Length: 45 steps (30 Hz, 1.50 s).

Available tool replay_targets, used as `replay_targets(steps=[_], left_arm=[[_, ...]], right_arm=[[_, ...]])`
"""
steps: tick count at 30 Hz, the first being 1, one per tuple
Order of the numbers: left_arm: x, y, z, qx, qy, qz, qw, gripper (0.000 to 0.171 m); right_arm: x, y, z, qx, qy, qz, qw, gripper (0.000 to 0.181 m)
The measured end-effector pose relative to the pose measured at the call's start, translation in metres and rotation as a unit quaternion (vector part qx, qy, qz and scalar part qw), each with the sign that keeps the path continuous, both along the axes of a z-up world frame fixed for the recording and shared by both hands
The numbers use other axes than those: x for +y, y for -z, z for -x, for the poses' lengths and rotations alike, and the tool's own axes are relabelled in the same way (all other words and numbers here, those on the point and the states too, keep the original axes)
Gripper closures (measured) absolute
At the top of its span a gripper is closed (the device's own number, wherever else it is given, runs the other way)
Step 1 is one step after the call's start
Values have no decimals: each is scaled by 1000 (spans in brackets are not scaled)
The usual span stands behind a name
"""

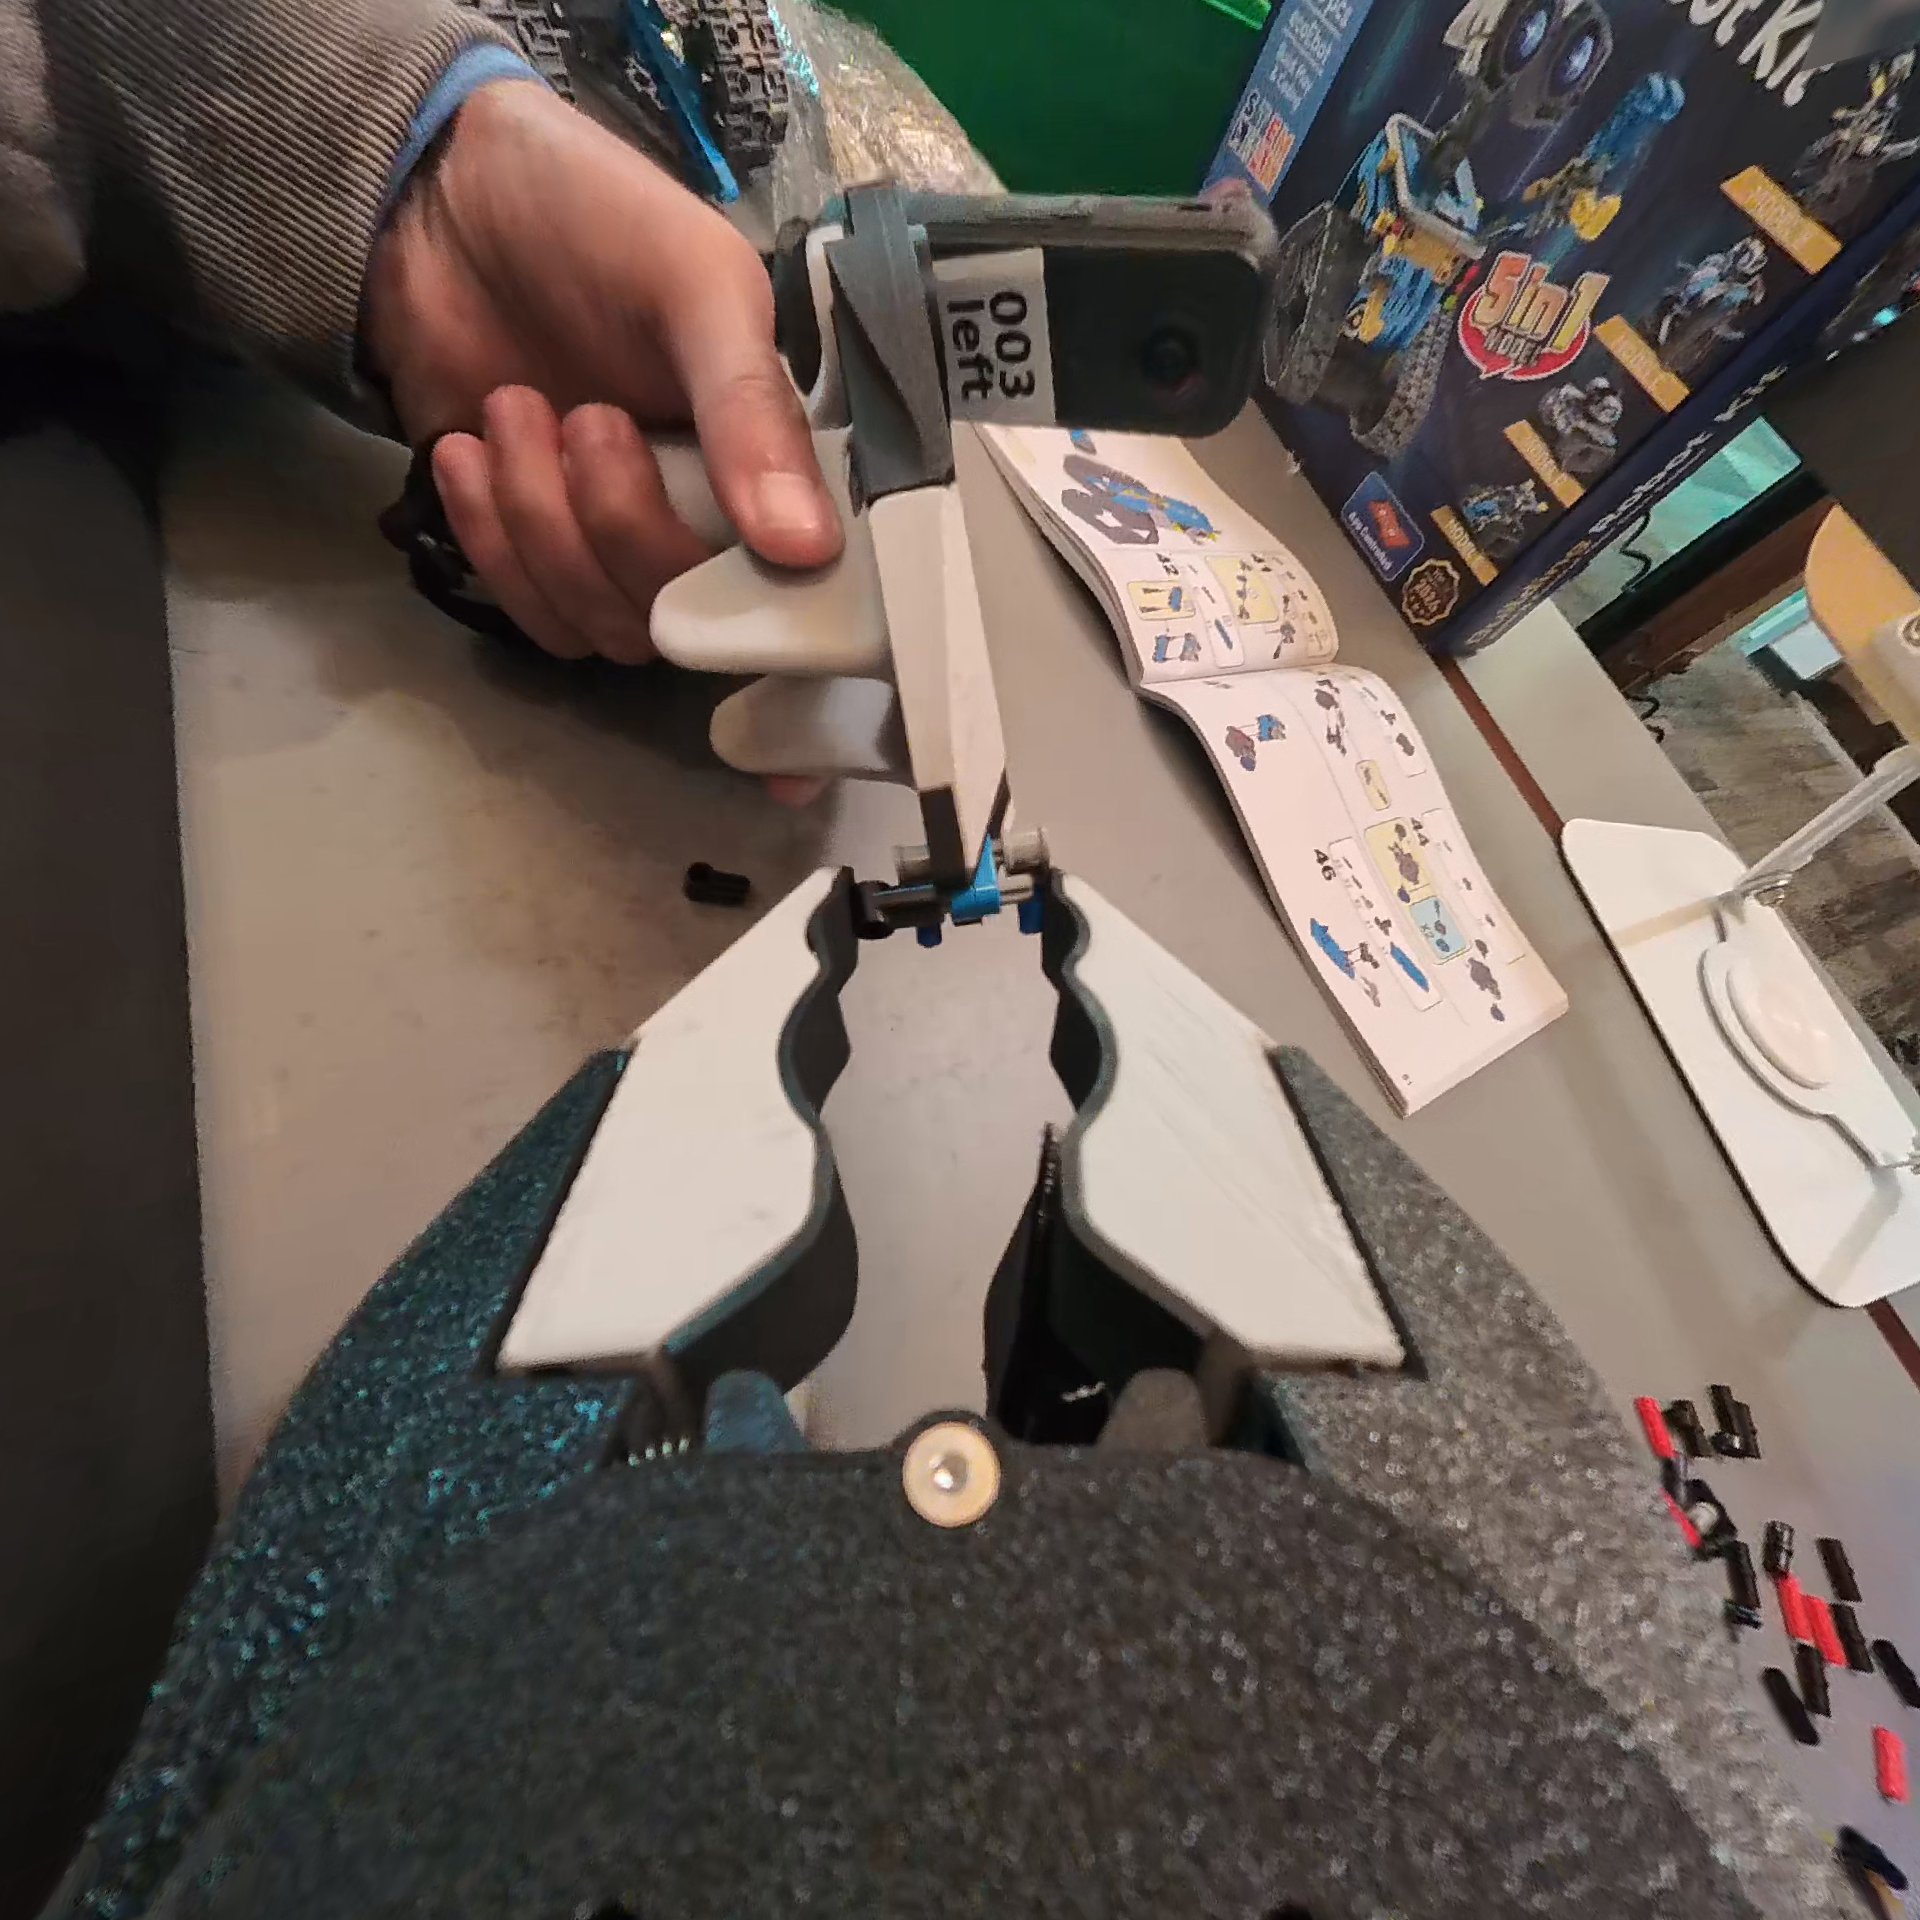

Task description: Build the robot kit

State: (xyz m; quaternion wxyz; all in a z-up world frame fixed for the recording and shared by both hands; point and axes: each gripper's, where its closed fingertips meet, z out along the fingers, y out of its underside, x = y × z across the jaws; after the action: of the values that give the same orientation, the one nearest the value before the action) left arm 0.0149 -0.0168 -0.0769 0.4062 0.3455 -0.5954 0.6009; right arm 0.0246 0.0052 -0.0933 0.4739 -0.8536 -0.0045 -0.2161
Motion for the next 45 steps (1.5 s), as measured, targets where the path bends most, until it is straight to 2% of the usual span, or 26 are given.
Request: replay_targets(steps=[7,11,14,16,18,22,26,28,31,33,40,43,45], left_arm=[[1,3,2,6,5,-5,1000,166],[1,5,-3,-15,-7,-19,1000,166],[2,8,-3,-65,-4,-50,997,166],[8,17,-13,-111,-31,-103,988,166],[17,16,-18,-143,-50,-121,981,165],[46,14,-17,-213,-102,-172,956,165],[83,27,14,-298,-134,-266,907,165],[100,36,29,-347,-161,-319,867,165],[104,37,53,-390,-157,-351,837,165],[106,39,54,-406,-160,-378,816,165],[104,47,53,-412,-145,-372,819,165],[106,57,60,-405,-100,-387,822,165],[109,65,68,-407,-67,-406,815,165]], right_arm=[[1,3,3,19,-5,3,1000,150],[2,3,-1,22,1,-12,1000,147],[3,6,-5,27,9,-22,999,140],[1,0,-9,16,18,-42,999,135],[-3,2,-14,34,28,-48,998,132],[1,25,-1,116,-3,-11,993,138],[13,55,28,170,-68,74,980,142],[18,60,37,202,-87,86,972,143],[22,67,39,209,-88,105,968,149],[26,65,43,221,-85,99,966,150],[44,67,39,206,-60,104,971,147],[48,66,37,190,-56,109,974,147],[42,62,34,163,-40,105,980,148]])
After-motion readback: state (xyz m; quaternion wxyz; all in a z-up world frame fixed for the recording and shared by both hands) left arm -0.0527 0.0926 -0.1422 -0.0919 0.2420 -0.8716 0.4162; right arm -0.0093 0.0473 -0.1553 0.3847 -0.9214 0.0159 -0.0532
